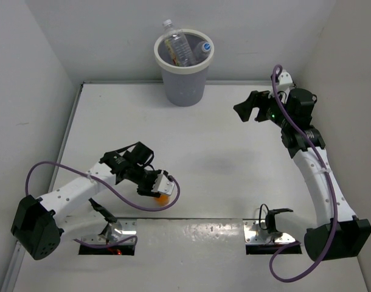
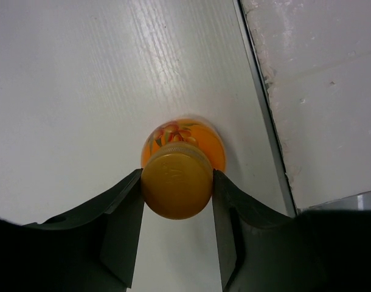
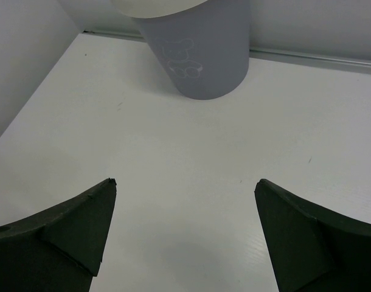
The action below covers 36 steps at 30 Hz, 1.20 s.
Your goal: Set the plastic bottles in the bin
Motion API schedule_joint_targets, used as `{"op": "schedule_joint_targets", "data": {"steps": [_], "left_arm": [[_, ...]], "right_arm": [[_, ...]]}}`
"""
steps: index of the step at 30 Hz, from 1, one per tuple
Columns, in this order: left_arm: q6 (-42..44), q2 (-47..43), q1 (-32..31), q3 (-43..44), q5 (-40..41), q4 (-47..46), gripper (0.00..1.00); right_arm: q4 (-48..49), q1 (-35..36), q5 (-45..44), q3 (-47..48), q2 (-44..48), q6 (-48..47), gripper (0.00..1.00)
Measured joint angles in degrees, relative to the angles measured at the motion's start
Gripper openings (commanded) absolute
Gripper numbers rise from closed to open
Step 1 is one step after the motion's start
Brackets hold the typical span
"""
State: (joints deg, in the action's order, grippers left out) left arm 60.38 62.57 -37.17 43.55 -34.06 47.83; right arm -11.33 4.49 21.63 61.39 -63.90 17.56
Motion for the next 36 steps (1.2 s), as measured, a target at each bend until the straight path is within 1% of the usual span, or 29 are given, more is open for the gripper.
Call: {"op": "schedule_joint_targets", "data": {"steps": [1,3,4,6,7,8,10,11,14,18,20,21,23,26,28,36], "left_arm": [[-0.3,0.0,0.0,0.1,0.1,0.1,0.31],[-1.4,0.0,0.0,1.1,0.0,0.1,0.26],[-2.2,0.0,0.0,2.0,0.0,0.0,0.21],[-6.6,0.9,1.2,7.2,-0.2,0.5,0.14],[-10.1,2.0,2.3,11.4,-0.1,0.6,0.11],[-13.9,4.3,3.4,17.1,0.6,0.0,0.05],[-21.6,9.9,5.9,29.9,2.5,-4.1,0.01],[-26.0,13.5,8.0,37.4,3.2,-4.1,0.0],[-37.7,24.9,14.0,58.9,5.3,-8.6,0.0],[-49.4,40.4,20.3,86.2,11.5,-12.0,0.0],[-52.2,44.6,21.6,92.5,14.4,-13.5,0.0],[-53.5,46.4,22.1,94.5,16.4,-15.5,0.0],[-54.8,47.6,22.4,93.7,19.2,-19.0,0.0],[-55.1,47.2,22.5,85.9,22.4,-25.9,0.0],[-55.1,48.2,22.6,83.3,23.5,-27.6,0.0],[-53.3,55.7,23.0,85.1,26.3,-32.2,0.0]], "right_arm": [[0.0,0.0,0.0,0.0,0.0,0.0,0.93],[0.0,0.0,0.1,0.0,-0.2,0.0,0.91],[-0.1,0.0,0.1,0.0,-0.2,0.0,0.91],[-0.4,0.0,0.1,0.0,-0.3,0.0,0.91],[-0.4,0.0,0.1,-0.2,-0.3,0.0,0.91],[-0.4,0.0,0.1,-0.3,-0.3,0.0,0.91],[-0.4,-0.1,0.1,-1.1,-0.3,0.0,0.91],[-0.4,-0.1,0.1,-1.7,-0.3,0.0,0.91],[-1.0,-0.4,0.1,-3.0,-0.3,0.0,0.91],[-1.3,-1.0,0.1,-3.4,-0.3,0.0,0.91],[-1.3,-1.4,0.3,-3.4,-0.3,0.0,0.91],[-1.3,-1.6,0.4,-3.4,-0.3,0.0,0.91],[-1.3,-2.3,0.8,-3.4,-0.3,-0.2,0.9],[-1.5,-3.0,1.1,-3.4,-0.4,-0.4,0.9],[-1.6,-3.4,1.2,-3.4,-0.5,-0.5,0.9],[-2.2,-4.0,2.1,-3.7,-1.4,-0.6,0.9]]}}
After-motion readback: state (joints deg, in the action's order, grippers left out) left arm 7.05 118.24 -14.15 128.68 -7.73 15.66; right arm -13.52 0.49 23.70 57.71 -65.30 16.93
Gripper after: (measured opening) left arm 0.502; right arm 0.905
